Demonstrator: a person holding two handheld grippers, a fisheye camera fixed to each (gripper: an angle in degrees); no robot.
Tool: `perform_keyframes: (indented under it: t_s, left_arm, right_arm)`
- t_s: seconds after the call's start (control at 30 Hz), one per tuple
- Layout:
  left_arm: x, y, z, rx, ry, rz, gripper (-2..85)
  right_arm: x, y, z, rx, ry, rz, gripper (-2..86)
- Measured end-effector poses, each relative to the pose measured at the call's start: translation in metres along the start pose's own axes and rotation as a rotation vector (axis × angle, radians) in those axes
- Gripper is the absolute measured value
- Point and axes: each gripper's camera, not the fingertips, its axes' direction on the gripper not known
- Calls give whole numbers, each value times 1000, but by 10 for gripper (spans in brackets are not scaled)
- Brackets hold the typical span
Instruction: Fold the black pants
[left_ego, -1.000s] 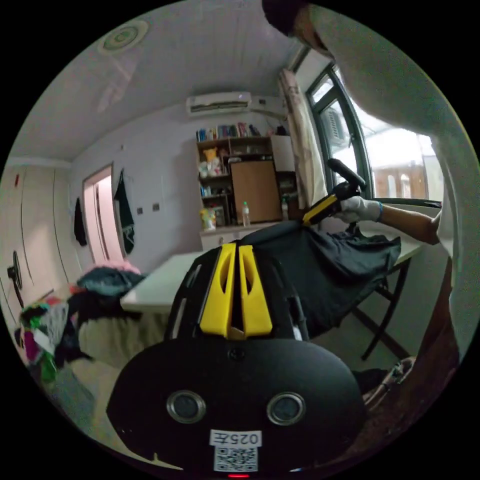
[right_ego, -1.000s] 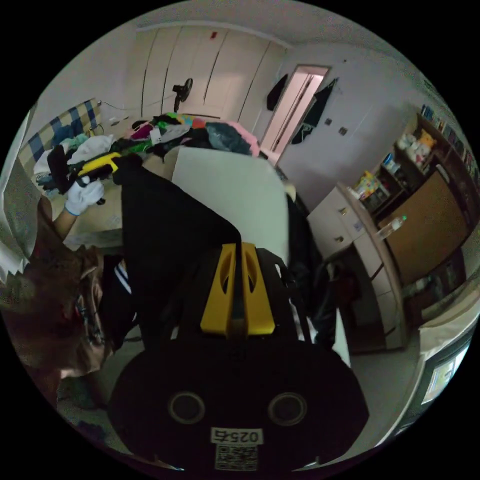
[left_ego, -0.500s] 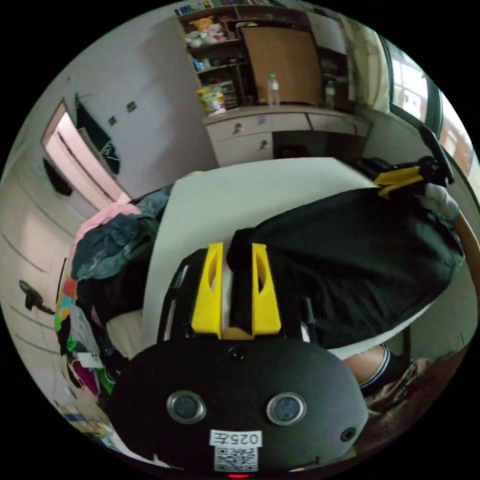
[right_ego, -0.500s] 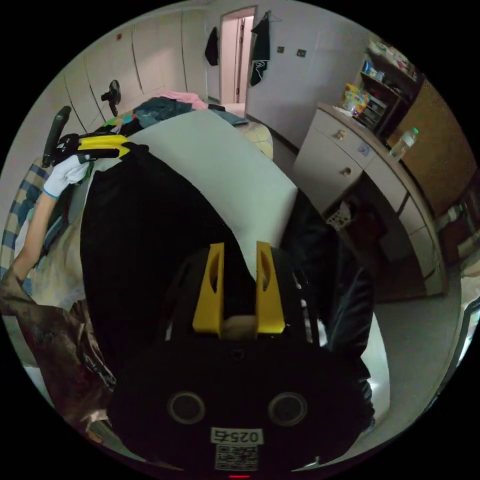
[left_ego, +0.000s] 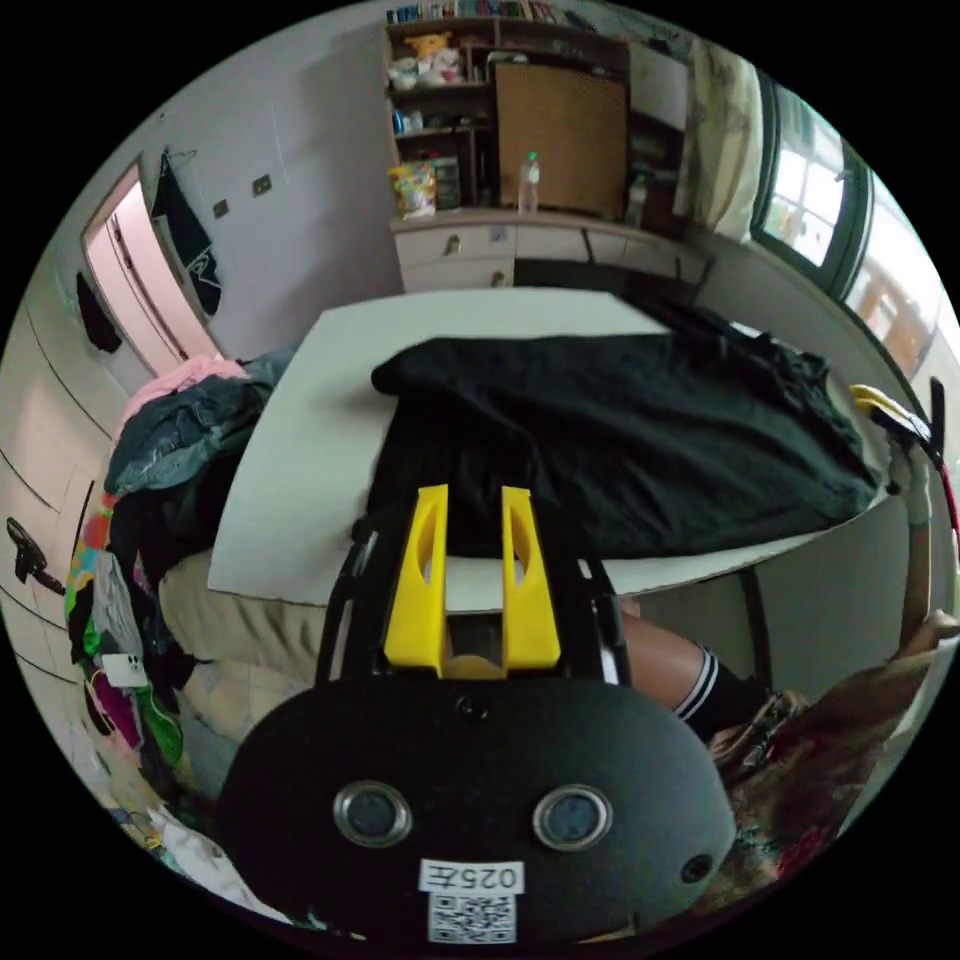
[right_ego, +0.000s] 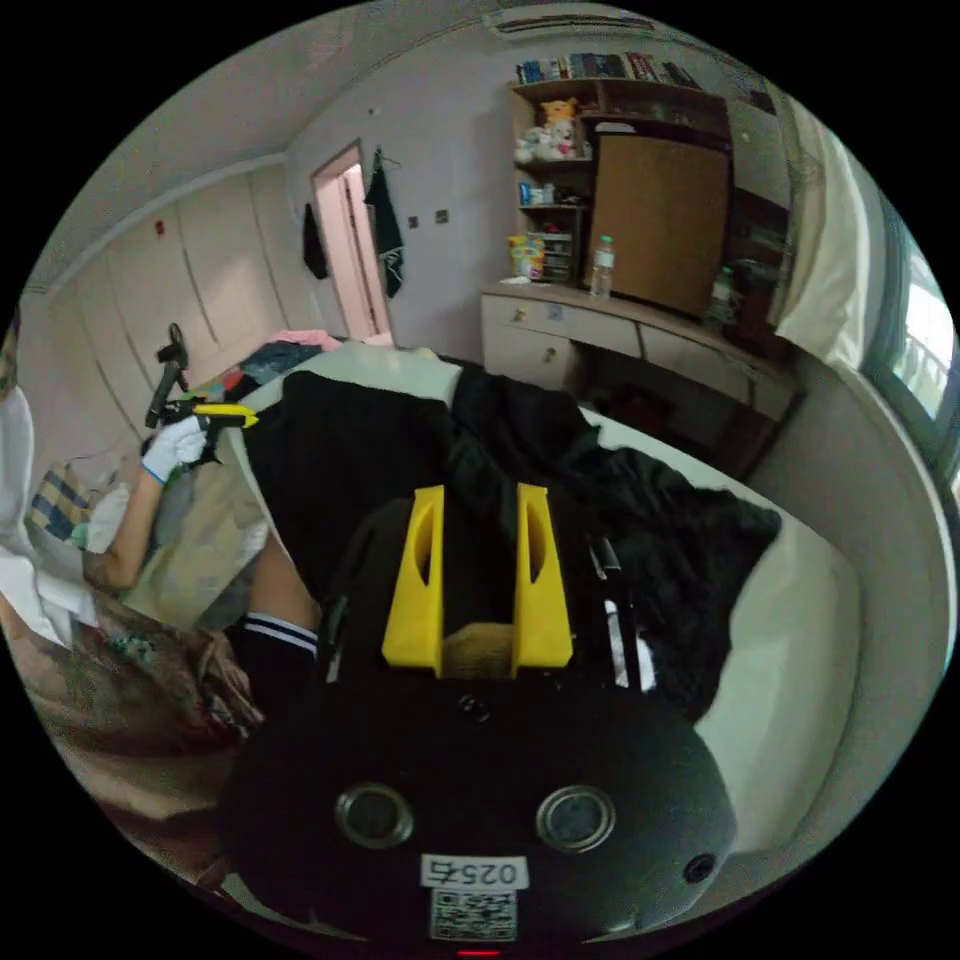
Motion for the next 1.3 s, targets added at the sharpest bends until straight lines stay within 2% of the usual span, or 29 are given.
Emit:
perform_keyframes:
  t_s: [0.1,0.2,0.4,0.57,0.63,0.7,0.8,0.87,0.97,1.07,1.1,1.17,1.3]
  left_arm:
    - [-2,10,-4,-40,-76,-37,29]
    - [3,19,-10,-77,-147,-6,30]
    - [-7,18,-11,-130,-138,-21,37]
    - [7,20,-25,-95,-286,-82,28]
    - [28,20,-49,55,-130,-75,27]
    - [80,11,-70,221,151,50,27]
    - [176,-13,-53,207,398,307,32]
    - [232,-27,-33,161,475,437,35]
    - [300,-50,4,57,491,577,36]
    - [345,-65,43,-81,489,651,36]
    - [358,-66,53,-114,476,670,36]
    - [371,-65,55,-93,472,706,35]
    - [389,-60,60,-77,438,739,36]
  right_arm:
    - [17,41,3,-110,118,58,113]
    - [43,75,5,-165,115,157,117]
    - [86,115,-6,-104,-21,316,115]
    - [111,138,-47,-11,64,390,119]
    - [125,144,-52,-41,127,403,127]
    - [147,146,-51,-44,105,425,134]
    - [175,136,-45,16,-75,447,134]
    - [191,121,-38,40,-149,452,135]
    - [216,82,-20,37,-144,450,136]
    - [241,45,14,-72,-184,475,135]
    - [247,37,30,-131,-134,495,129]
    - [245,30,51,-218,-31,477,108]
    - [220,30,53,-246,131,381,69]
